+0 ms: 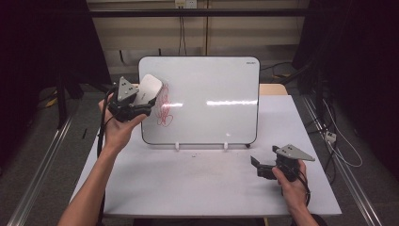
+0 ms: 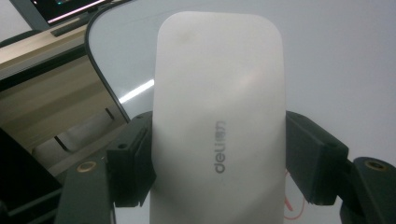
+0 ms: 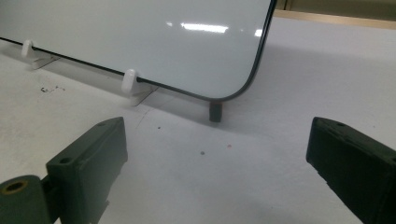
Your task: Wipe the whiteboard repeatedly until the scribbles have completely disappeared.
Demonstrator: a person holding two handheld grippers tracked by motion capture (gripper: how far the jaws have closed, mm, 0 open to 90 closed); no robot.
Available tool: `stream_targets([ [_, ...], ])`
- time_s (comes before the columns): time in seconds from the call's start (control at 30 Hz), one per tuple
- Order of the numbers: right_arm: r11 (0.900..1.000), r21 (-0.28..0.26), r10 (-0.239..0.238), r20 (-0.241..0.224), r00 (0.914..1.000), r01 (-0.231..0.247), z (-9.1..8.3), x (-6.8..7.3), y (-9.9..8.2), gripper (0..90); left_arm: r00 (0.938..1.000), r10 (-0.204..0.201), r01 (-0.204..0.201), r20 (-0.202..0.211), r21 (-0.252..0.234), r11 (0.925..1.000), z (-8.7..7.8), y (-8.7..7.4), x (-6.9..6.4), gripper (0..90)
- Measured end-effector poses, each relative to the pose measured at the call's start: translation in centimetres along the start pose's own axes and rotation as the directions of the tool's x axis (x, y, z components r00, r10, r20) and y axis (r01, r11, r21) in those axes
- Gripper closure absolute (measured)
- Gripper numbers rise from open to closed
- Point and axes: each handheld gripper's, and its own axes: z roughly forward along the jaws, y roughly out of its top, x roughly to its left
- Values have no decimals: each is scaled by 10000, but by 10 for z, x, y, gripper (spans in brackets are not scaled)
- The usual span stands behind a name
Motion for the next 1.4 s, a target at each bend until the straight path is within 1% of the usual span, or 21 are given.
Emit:
stream_targets([
  [0.1, 10000, 2, -63, 3, 10000, 63, -1, 0, 0, 54, 10000, 70, -69, -56, 95, 9999, 3, -1, -2, 312],
  [0.13, 10000, -15, -65, 3, 10000, 65, -1, 0, 0, 54, 10000, 22, -21, -70, 45, 10000, 4, -2, -3, 312],
  [0.27, 10000, -26, -37, -16, 10000, 37, -2, 0, -1, 54, 9993, 281, -274, -264, 256, 9993, 10, 2, -1, 312],
  [0.3, 10000, -29, -37, -12, 10000, 37, -3, 0, -1, 54, 9992, 282, -275, -277, 244, 9993, 12, 3, 0, 312],
  [0.33, 10000, -37, -27, -1, 10000, 27, -3, 0, -1, 54, 9991, 238, -229, -361, 246, 9994, 14, 3, 1, 312],
  [0.37, 10000, -41, -30, -6, 10000, 30, -3, 0, -1, 54, 9983, 320, -305, -477, 326, 9990, 16, 5, 3, 312],
  [0.47, 10000, -30, -52, -23, 10000, 52, -2, 0, -1, 54, 9977, 281, -258, -624, 378, 9990, 20, 7, 7, 312],
  [0.53, 10000, -29, -59, -24, 10000, 59, -2, 0, -1, 54, 9954, 510, -471, -815, 487, 9977, 23, 9, 7, 312],
  [0.67, 10000, -12, -74, -7, 10000, 74, -1, 0, -1, 54, 9939, 651, -607, -892, 522, 9968, 28, 13, 7, 312],
  [0.73, 10000, -13, -83, -17, 10000, 83, -1, 0, -1, 54, 9940, 588, -554, -918, 385, 9977, 31, 14, 4, 312],
  [0.77, 10000, -13, -84, -20, 10000, 84, -1, 0, -1, 54, 9930, 755, -712, -912, 487, 9963, 32, 15, 5, 312],
  [0.83, 10000, -6, -77, -26, 10000, 77, -1, 1, -1, 54, 9908, 912, -857, -999, 581, 9946, 35, 16, 4, 312],
  [0.87, 10000, -6, -81, -32, 10000, 81, -1, 1, -1, 54, 9910, 880, -826, -1013, 561, 9950, 37, 16, 3, 312],
  [0.93, 10000, 2, -95, -46, 9999, 95, -1, 1, -1, 54, 9892, 994, -928, -1075, 643, 9936, 39, 16, 4, 312],
  [0.97, 9999, -19, -102, -31, 9999, 102, 0, 0, -1, 54, 9893, 935, -870, -1123, 611, 9943, 41, 16, 4, 312],
  [1.07, 10000, -1, -67, -5, 10000, 67, -1, 0, -1, 54, 9873, 1054, -970, -1191, 740, 9925, 45, 16, 5, 312],
  [1.13, 10000, -4, -77, -19, 10000, 77, -1, 0, -1, 54, 9875, 1019, -931, -1201, 765, 9927, 47, 15, 5, 312],
  [1.2, 10000, 0, -94, -23, 10000, 94, -1, 0, -1, 54, 9839, 1142, -1026, -1374, 890, 9907, 51, 13, 4, 312],
  [1.23, 10000, -8, -97, -26, 10000, 97, -1, 0, -1, 54, 9826, 1259, -1129, -1366, 991, 9887, 51, 13, 4, 312],
  [1.27, 10000, -10, -91, -32, 10000, 91, -1, 0, -1, 54, 9835, 1182, -1054, -1370, 972, 9897, 51, 13, 4, 312],
  [1.4, 10000, 0, -75, -5, 10000, 75, -1, 0, -1, 54, 9833, 1202, -1078, -1364, 949, 9896, 51, 13, 4, 312],
])
